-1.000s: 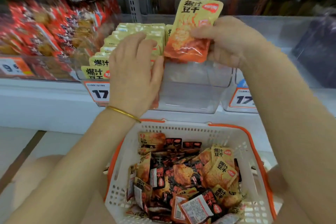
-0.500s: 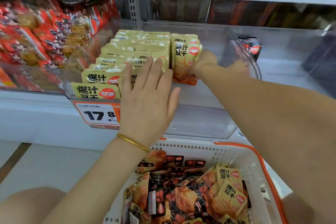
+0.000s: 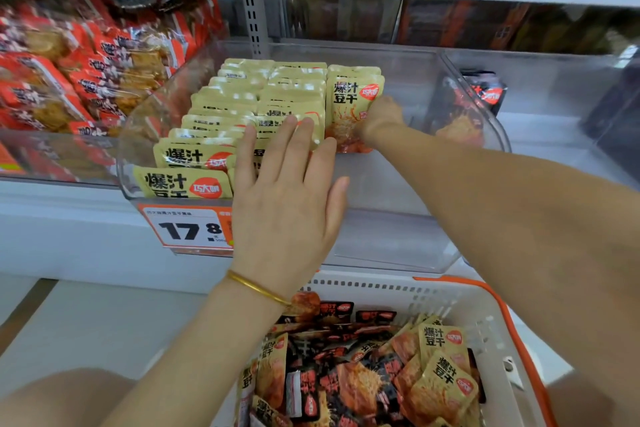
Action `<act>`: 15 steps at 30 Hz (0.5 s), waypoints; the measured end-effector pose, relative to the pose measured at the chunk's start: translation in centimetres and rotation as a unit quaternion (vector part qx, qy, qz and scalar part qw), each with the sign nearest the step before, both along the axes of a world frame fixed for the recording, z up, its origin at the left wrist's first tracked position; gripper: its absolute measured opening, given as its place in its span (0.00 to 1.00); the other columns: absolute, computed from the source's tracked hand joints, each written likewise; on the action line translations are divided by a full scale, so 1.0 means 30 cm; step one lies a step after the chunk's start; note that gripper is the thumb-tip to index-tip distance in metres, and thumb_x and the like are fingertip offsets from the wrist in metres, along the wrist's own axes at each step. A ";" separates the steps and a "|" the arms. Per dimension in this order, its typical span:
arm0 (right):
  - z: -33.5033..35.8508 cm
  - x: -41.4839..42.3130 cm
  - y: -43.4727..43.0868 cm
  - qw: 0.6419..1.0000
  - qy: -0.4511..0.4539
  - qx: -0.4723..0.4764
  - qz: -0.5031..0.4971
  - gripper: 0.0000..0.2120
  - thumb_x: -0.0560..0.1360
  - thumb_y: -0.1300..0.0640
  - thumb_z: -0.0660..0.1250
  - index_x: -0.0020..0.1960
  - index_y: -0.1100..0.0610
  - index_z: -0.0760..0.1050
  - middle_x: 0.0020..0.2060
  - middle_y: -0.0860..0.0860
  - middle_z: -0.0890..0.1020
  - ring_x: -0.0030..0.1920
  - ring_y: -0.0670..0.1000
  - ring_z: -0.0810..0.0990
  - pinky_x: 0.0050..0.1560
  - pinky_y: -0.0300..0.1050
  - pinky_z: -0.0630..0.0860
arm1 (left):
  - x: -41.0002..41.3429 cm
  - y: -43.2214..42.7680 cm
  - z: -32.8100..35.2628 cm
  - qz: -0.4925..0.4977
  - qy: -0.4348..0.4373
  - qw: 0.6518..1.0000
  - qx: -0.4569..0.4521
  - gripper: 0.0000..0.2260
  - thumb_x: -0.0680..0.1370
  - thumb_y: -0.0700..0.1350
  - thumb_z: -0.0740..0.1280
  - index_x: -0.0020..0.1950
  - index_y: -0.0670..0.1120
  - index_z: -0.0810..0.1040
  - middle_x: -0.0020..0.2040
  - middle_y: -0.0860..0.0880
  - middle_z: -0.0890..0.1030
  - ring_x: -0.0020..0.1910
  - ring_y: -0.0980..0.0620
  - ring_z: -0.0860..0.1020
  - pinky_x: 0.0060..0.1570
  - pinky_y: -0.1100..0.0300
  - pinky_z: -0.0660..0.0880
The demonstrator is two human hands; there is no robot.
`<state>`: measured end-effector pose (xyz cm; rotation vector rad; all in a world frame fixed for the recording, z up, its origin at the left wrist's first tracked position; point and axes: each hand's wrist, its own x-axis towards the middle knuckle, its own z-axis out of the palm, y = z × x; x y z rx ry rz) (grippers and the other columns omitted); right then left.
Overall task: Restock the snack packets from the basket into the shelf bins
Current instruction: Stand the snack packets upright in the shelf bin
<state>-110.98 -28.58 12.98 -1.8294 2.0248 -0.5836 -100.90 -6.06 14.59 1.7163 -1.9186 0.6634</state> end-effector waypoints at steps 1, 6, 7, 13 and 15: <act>0.001 0.000 0.000 1.000 0.023 -0.003 0.008 0.17 0.76 0.60 0.64 0.63 0.63 0.71 0.61 0.58 0.75 0.63 0.56 0.74 0.57 0.46 0.73 | 0.000 0.000 0.001 -0.001 0.001 1.000 0.000 0.20 0.81 0.51 0.52 0.64 0.43 0.75 0.68 0.42 0.73 0.70 0.42 0.67 0.70 0.40 0.56; 0.022 -0.010 0.013 0.997 0.067 -0.009 0.027 0.14 0.77 0.56 0.64 0.61 0.60 0.74 0.60 0.56 0.77 0.62 0.55 0.75 0.58 0.43 0.72 | 0.001 0.005 0.002 -0.014 0.012 1.000 -0.013 0.19 0.80 0.50 0.53 0.62 0.42 0.76 0.66 0.41 0.74 0.69 0.41 0.69 0.69 0.38 0.58; 0.029 -0.011 0.019 0.997 0.066 -0.011 0.025 0.15 0.77 0.54 0.64 0.61 0.59 0.74 0.60 0.56 0.77 0.62 0.55 0.75 0.57 0.43 0.72 | 0.000 0.008 0.002 -0.016 0.010 1.000 -0.018 0.19 0.80 0.50 0.53 0.62 0.41 0.76 0.66 0.41 0.74 0.69 0.42 0.69 0.69 0.38 0.57; 0.161 -0.046 0.202 0.987 -0.154 -0.039 -0.006 0.17 0.73 0.60 0.67 0.60 0.65 0.71 0.54 0.56 0.76 0.57 0.53 0.75 0.48 0.44 0.73 | -0.032 0.059 -0.001 -0.077 0.002 0.995 -0.061 0.18 0.81 0.47 0.54 0.60 0.39 0.78 0.66 0.40 0.74 0.68 0.41 0.69 0.70 0.38 0.56; 0.217 -0.091 0.401 0.961 -0.256 -0.092 0.049 0.09 0.73 0.63 0.68 0.52 0.59 0.71 0.43 0.50 0.75 0.48 0.51 0.75 0.45 0.42 0.71 | -0.056 0.088 -0.006 -0.108 0.006 0.991 -0.081 0.16 0.80 0.45 0.56 0.59 0.38 0.78 0.65 0.39 0.74 0.68 0.41 0.70 0.71 0.39 0.57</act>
